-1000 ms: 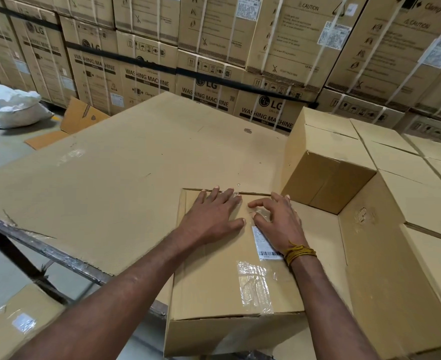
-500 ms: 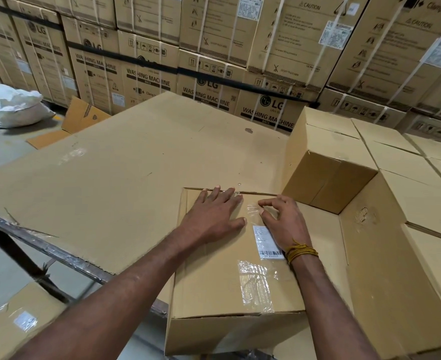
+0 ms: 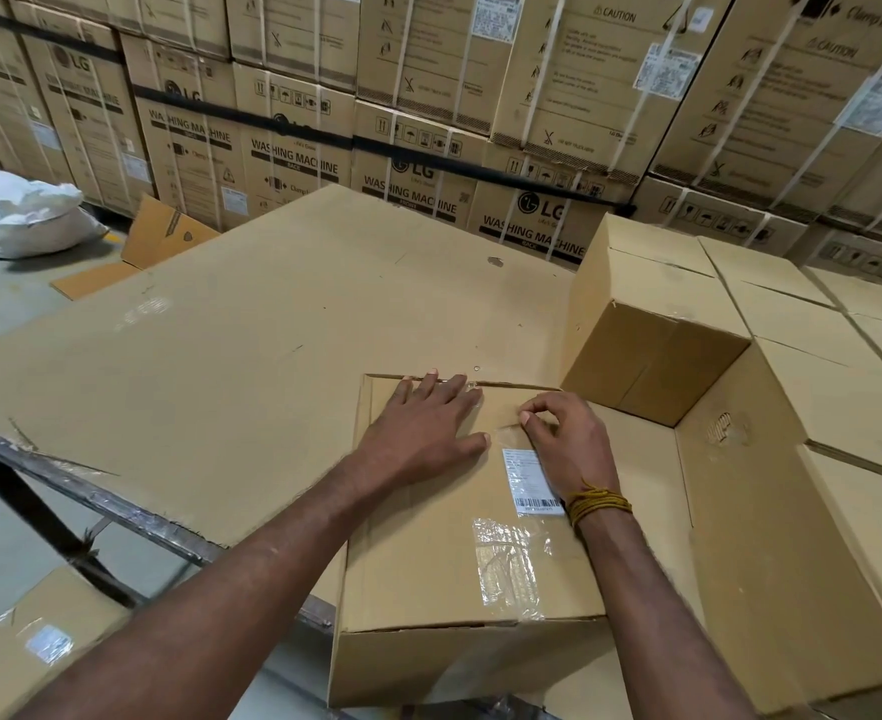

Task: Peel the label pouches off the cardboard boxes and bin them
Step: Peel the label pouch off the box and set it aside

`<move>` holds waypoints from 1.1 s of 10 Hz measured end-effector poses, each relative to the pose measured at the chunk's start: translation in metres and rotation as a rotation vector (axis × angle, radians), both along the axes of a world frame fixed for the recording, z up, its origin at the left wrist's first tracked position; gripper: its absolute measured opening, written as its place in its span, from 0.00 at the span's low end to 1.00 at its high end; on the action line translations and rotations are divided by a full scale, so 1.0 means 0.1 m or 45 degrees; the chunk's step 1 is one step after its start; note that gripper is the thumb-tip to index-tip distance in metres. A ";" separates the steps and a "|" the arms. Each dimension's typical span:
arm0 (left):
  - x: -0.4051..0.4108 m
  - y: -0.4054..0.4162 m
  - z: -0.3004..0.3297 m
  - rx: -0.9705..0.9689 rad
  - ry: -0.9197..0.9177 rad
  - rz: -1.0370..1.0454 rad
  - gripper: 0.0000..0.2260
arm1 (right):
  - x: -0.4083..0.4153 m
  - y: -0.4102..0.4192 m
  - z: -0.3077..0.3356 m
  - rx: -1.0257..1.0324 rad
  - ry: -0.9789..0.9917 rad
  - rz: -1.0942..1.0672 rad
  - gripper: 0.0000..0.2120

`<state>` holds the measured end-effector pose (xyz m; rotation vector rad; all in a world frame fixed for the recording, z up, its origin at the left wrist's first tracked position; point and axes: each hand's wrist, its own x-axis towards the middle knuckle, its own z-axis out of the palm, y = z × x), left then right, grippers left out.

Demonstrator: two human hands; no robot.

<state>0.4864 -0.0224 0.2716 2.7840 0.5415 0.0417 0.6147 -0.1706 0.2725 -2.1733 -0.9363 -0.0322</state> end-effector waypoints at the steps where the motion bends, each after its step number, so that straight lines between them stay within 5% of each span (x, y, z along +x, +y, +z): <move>1: 0.00 0.00 0.00 0.002 0.002 0.004 0.31 | -0.01 -0.01 0.01 0.010 -0.012 0.001 0.03; 8: 0.00 0.01 -0.02 0.003 -0.009 0.003 0.31 | -0.06 -0.06 0.09 0.110 0.192 0.012 0.04; 9: 0.00 0.01 -0.01 -0.001 -0.010 -0.003 0.31 | -0.01 -0.11 0.08 0.089 0.328 0.079 0.11; 11: -0.02 0.01 0.00 -0.010 -0.015 -0.004 0.30 | 0.03 -0.15 0.05 -0.053 0.141 -0.022 0.05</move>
